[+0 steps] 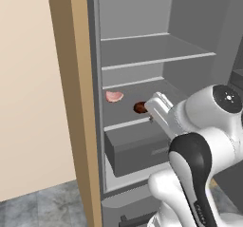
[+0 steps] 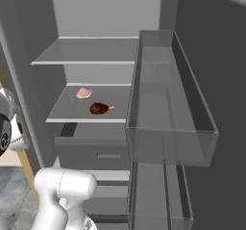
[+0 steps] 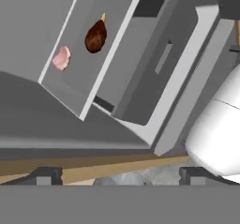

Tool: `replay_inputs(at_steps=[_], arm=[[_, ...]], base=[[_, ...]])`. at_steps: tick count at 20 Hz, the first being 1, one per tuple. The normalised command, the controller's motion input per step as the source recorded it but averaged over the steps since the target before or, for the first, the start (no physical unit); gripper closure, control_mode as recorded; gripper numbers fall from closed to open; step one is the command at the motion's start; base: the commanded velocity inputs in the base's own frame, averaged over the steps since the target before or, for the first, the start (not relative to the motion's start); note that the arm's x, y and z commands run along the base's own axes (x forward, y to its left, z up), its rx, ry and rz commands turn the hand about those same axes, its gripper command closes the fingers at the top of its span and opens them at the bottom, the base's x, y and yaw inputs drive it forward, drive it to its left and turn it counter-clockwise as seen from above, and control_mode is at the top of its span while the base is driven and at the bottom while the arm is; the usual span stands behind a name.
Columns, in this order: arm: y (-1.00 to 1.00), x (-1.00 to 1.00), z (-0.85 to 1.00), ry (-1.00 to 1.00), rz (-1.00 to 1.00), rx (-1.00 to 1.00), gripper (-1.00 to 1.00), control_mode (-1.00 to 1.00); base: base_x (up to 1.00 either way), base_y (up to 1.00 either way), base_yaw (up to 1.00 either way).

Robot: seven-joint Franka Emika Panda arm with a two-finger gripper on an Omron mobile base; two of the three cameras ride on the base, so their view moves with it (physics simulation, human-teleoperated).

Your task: Place the steak on the counter behind the older steak on the same shelf of the fridge to maintain FIFO order. Close the fridge door when finished.

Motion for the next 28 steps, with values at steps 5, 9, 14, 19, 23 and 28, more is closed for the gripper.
replay_inputs(at_steps=[5, 9, 14, 19, 23, 28], arm=[[0.0, -0.22, -0.37, 0.01, -0.01, 0.0, -1.0, -1.0], [0.0, -0.37, -0.38, 0.0, -0.02, 0.0, -1.0, -1.0], [0.0, 0.0, 0.0, 0.0, 0.0, 0.0, -1.0, 1.0], [0.0, 0.0, 0.0, 0.0, 0.0, 0.0, -1.0, 1.0], [0.0, 0.0, 0.0, 0.0, 0.0, 0.0, -1.0, 1.0], [0.0, 0.0, 0.0, 0.0, 0.0, 0.0, -1.0, 1.0]], base=[[0.0, 0.0, 0.0], [0.0, 0.0, 0.0], [-1.0, 0.04, -0.14], [-1.0, 0.44, -0.36], [-0.95, 0.47, -0.51], [-0.68, 0.21, -0.65]])
